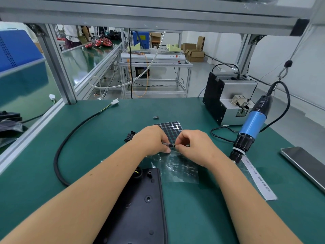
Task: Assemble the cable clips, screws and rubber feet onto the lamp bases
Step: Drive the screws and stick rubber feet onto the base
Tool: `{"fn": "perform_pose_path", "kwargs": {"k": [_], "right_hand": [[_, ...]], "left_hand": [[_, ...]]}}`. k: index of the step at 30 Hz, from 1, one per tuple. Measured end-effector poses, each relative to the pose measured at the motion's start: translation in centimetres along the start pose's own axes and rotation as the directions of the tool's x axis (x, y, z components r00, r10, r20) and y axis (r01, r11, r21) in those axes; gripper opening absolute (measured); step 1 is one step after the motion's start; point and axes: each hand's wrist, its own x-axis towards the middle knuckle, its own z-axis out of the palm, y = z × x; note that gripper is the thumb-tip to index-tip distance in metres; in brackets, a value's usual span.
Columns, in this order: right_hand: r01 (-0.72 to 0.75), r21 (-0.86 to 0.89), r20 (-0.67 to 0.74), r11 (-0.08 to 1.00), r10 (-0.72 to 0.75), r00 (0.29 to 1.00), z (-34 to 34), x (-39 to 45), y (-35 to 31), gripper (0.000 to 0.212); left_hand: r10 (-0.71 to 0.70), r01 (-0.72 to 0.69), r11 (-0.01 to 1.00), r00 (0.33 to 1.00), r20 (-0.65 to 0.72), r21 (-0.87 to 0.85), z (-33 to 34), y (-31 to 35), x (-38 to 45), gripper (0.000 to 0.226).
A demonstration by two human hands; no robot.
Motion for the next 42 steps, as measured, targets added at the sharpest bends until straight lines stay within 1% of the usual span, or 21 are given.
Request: {"fn": "perform_pose_path", "kwargs": {"k": [6,8,10,12,14,17,19,20,21,23,26,29,32,36,39,40,42], "right_hand": [[0.087,-0.107,0.012,0.99,-0.086,0.996,-0.1,-0.4,-0.3,0.013],[0.092,-0.087,-0.006,0.992,-0.093,0.996,-0.2,-0.5,-0.6,0.014],[0.078,0.054,-0.058,0.995,-0.075,0.996,-0.5,-0.8,-0.9,0.017],[0.034,0.276,-0.081,0.96,-0.012,0.997,-1.1,-1.3,-1.2,0.021],[-0.027,0.486,-0.019,0.874,0.041,0.999,-1.7,-1.8,-1.5,0.02],[-0.108,0.681,0.094,0.724,0.06,0.994,-2.0,-2.9,-2.0,0.017],[-0.172,0.75,0.158,0.639,0.08,0.984,-2.1,-3.7,-2.5,0.017],[-0.194,0.762,0.178,0.618,0.087,0.98,-2.0,-4.1,-2.8,0.017],[-0.203,0.759,0.192,0.618,0.085,0.978,-2.0,-4.6,-3.2,0.016],[-0.192,0.72,0.217,0.667,0.047,0.975,-1.8,-5.6,-4.2,0.012],[-0.165,0.643,0.285,0.748,-0.033,0.958,-1.5,-7.4,-5.9,0.012],[-0.131,0.562,0.342,0.817,-0.086,0.936,-1.3,-8.6,-7.4,0.014],[-0.095,0.488,0.338,0.868,-0.088,0.937,-1.1,-8.9,-8.4,0.015],[-0.077,0.397,0.349,0.914,-0.073,0.934,-1.3,-8.9,-9.2,0.018],[-0.031,0.326,0.337,0.945,-0.085,0.937,-1.2,-9.0,-9.4,0.02],[-0.03,0.312,0.338,0.95,-0.081,0.937,-1.1,-9.0,-9.5,0.019],[-0.073,0.334,0.359,0.94,-0.055,0.932,-1.1,-9.0,-9.6,0.019]], "left_hand": [[0.002,-0.002,1.0,1.0,-0.009,-0.012,0.1,-0.1,0.2,0.032],[0.002,-0.002,1.0,1.0,-0.018,-0.008,0.1,-0.1,0.2,0.031],[-0.001,0.001,1.0,1.0,-0.025,-0.022,0.2,-0.1,0.2,0.03],[-0.004,0.004,0.998,1.0,-0.009,-0.065,0.0,-0.1,0.0,0.036],[0.012,-0.008,0.995,0.999,0.04,-0.099,-0.6,-0.2,-0.5,0.049],[0.038,-0.028,0.989,0.997,0.071,-0.143,-2.0,-0.7,-1.7,0.063],[0.042,-0.036,0.984,0.999,0.028,-0.177,-2.6,-1.4,-3.0,0.062],[0.042,-0.044,0.98,0.999,-0.013,-0.195,-2.8,-1.9,-3.8,0.057],[0.038,-0.051,0.974,0.997,-0.062,-0.223,-2.8,-2.3,-4.7,0.051],[0.014,-0.058,0.954,0.988,-0.151,-0.293,-2.6,-3.3,-6.5,0.044],[-0.021,-0.071,0.933,0.967,-0.253,-0.352,-1.6,-4.3,-9.1,0.041],[-0.058,-0.084,0.904,0.947,-0.315,-0.419,-0.5,-4.9,-10.6,0.039],[-0.089,-0.09,0.882,0.933,-0.35,-0.463,0.3,-5.0,-10.9,0.038],[-0.081,-0.083,0.898,0.934,-0.348,-0.433,0.7,-4.9,-10.8,0.042],[-0.078,-0.082,0.909,0.929,-0.361,-0.408,0.8,-5.0,-10.9,0.041],[-0.074,-0.083,0.912,0.929,-0.362,-0.401,0.9,-5.0,-10.9,0.041],[-0.066,-0.085,0.918,0.931,-0.36,-0.388,0.9,-4.9,-10.9,0.041]]}}
